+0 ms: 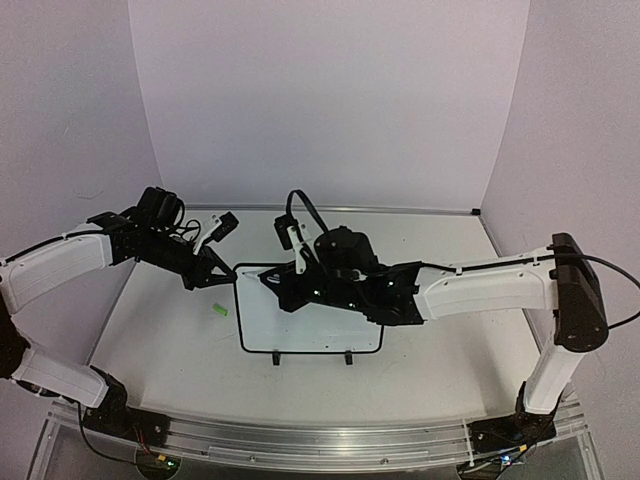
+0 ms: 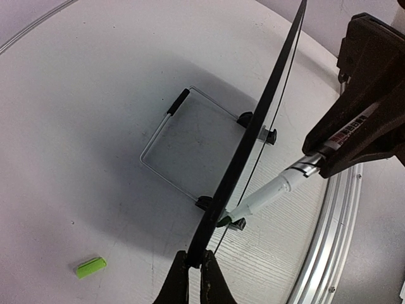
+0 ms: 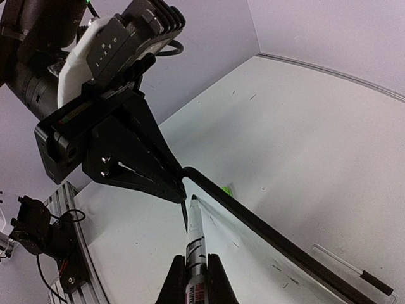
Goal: Write a sentence on the whiteboard
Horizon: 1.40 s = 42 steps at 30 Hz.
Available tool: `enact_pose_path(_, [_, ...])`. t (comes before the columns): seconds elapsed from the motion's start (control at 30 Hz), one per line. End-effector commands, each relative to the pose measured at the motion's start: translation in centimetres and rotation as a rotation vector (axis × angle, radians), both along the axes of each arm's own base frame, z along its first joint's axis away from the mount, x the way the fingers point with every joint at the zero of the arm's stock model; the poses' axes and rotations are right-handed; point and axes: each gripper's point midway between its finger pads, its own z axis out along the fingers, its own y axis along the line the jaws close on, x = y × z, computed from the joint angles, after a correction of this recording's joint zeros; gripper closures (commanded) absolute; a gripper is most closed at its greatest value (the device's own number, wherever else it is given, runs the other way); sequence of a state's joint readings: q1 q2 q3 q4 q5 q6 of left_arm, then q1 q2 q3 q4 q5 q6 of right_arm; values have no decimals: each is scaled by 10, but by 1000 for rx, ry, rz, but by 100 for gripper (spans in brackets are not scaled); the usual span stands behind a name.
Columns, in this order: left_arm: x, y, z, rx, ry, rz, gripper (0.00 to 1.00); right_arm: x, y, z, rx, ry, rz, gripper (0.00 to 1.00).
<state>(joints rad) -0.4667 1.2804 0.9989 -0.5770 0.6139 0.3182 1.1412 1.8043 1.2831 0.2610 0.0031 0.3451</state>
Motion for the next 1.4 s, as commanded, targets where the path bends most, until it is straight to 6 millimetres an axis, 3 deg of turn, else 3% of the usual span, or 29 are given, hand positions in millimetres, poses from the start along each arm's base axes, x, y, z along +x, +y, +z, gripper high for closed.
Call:
enact_pose_path(0.0, [4, 2, 1, 31, -44, 6, 100, 13, -2, 0, -7, -4, -61, 100])
enact_pose_path(0.63, [4, 3, 3, 34, -51, 13, 100, -2, 0, -43, -62, 99, -2, 100])
enact_pose_path(0.8, [4, 4, 3, 36, -54, 16, 100, -8, 3, -32, -45, 81, 47, 100])
enact_pose_path(1.03, [6, 5, 3, 43, -60, 24, 100, -28, 5, 4, 58, 16, 166, 100])
enact_pose_path(1.37, [6, 5, 3, 44, -59, 26, 100, -15, 1, 10, 68, -15, 93, 100])
